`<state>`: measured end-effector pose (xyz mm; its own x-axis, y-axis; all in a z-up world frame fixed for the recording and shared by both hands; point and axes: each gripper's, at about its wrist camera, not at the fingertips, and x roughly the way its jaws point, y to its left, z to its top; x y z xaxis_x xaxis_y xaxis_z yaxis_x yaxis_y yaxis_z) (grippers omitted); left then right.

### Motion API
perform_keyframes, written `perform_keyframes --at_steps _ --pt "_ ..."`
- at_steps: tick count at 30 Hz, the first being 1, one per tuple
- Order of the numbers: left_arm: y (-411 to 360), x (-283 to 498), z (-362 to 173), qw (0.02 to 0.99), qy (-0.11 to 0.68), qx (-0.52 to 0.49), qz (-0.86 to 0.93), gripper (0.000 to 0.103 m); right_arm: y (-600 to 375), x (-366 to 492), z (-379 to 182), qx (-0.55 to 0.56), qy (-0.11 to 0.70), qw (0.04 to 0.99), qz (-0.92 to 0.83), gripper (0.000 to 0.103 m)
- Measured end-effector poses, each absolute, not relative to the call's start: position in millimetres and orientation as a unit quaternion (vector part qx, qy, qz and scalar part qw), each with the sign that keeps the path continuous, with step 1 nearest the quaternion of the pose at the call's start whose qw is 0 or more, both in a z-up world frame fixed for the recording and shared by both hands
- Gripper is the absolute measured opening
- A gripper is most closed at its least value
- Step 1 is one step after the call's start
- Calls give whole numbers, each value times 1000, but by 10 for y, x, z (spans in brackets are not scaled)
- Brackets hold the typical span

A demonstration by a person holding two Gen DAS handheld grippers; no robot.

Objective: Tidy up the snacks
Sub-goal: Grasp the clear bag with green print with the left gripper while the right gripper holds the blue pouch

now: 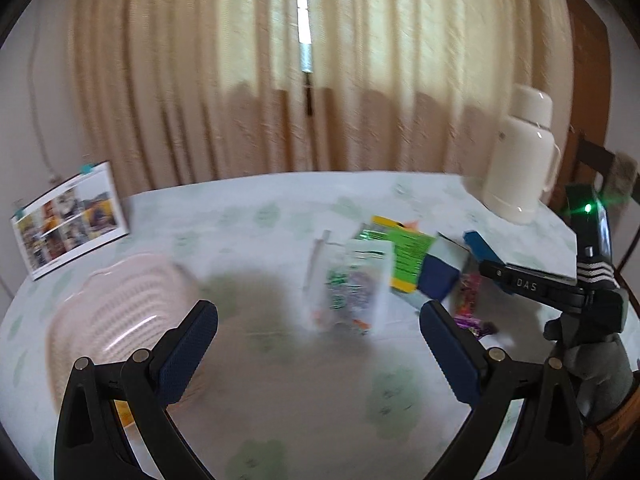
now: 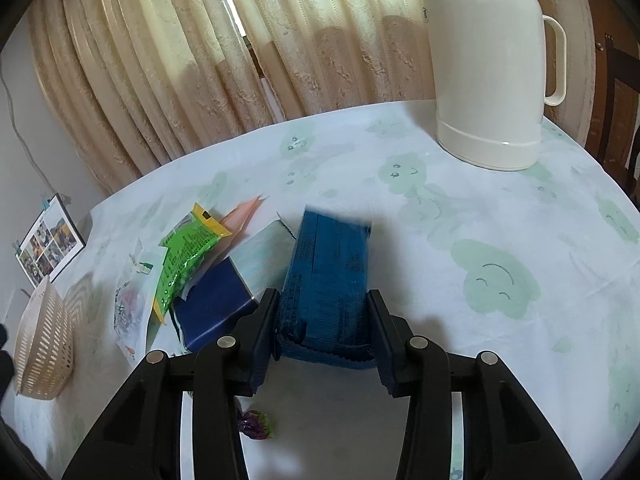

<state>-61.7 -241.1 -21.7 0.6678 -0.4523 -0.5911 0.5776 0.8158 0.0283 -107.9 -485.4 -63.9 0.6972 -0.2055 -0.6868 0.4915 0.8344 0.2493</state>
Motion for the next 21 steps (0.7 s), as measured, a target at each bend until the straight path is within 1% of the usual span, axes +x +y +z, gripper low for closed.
perform_keyframes --at_steps 6,8,12,18,20,21 --pt "-2868 -472 -458 900 285 159 -288 100 -4852 -1070 -636 211 339 896 -193 45" --pt "-2996 -352 -566 892 303 178 -285 100 -4857 -1065 -633 212 340 896 -193 45" --pt "-3094 -164 -699 875 341 178 -292 100 -4855 -1063 -635 211 340 896 -193 45" --pt "-3189 24 -776 872 362 184 -274 100 -4851 -1064 -634 212 340 896 -192 44" --pt "-3207 78 -815 867 373 185 -273 97 -4850 -1062 -634 212 340 896 -192 44" --pt "-3218 102 -845 863 381 188 -273 85 -4851 -1063 -634 212 340 896 -192 45"
